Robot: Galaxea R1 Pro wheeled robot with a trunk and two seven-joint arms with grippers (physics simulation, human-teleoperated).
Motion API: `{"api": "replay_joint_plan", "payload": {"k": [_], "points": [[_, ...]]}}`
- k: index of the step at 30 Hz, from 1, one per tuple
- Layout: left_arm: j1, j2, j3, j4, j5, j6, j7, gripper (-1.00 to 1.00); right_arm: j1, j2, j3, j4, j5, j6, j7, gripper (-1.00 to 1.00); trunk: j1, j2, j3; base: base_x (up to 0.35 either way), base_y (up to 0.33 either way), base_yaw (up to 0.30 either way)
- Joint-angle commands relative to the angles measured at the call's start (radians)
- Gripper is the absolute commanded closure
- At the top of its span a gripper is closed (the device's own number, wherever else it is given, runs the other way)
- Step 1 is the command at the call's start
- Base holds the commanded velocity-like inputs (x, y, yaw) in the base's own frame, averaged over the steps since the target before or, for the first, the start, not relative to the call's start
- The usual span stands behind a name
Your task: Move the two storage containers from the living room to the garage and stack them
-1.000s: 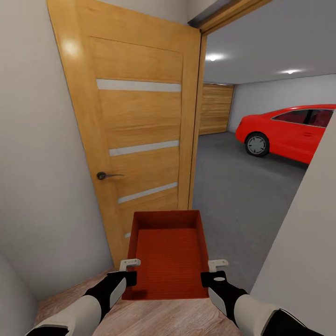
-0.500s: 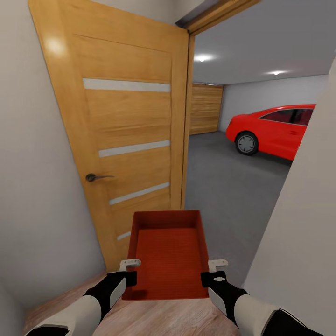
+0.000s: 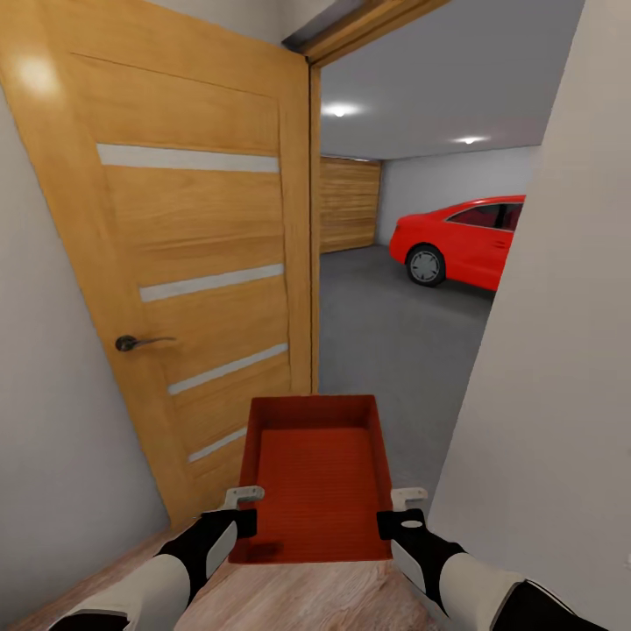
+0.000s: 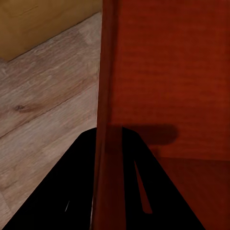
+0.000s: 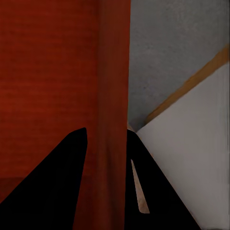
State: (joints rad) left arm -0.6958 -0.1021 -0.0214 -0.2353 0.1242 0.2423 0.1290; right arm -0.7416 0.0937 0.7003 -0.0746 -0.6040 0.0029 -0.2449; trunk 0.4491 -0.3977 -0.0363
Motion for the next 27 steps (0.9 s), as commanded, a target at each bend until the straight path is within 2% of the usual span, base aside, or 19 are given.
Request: {"api": "replay_joint_plan", "payload": {"k": [1, 6, 22, 27], "points": [[-0.001, 0.002, 0.003, -0.007, -0.017, 0.007, 0.01, 1.0, -0.001, 0.0, 0.005, 0.009, -0.02, 0.0, -0.007, 1.0, 0.001, -0.002, -0.002, 0.147, 0.127, -0.244], [-0.001, 0.002, 0.004, -0.007, -0.017, 0.008, 0.008, 1.0, -0.001, 0.0, 0.006, 0.009, -0.02, 0.0, -0.007, 1.0, 0.001, -0.002, -0.002, 0.214, 0.201, -0.229], [-0.001, 0.002, 0.004, -0.006, -0.017, 0.008, 0.007, 1.0, -0.001, -0.001, 0.005, 0.009, -0.02, -0.001, -0.007, 1.0, 0.001, -0.002, -0.002, 0.237, 0.225, -0.014], [-0.001, 0.002, 0.003, -0.007, -0.017, 0.008, 0.008, 1.0, -0.001, 0.0, 0.006, 0.009, -0.02, -0.001, -0.007, 1.0, 0.001, -0.002, -0.002, 0.238, 0.226, -0.154]]}}
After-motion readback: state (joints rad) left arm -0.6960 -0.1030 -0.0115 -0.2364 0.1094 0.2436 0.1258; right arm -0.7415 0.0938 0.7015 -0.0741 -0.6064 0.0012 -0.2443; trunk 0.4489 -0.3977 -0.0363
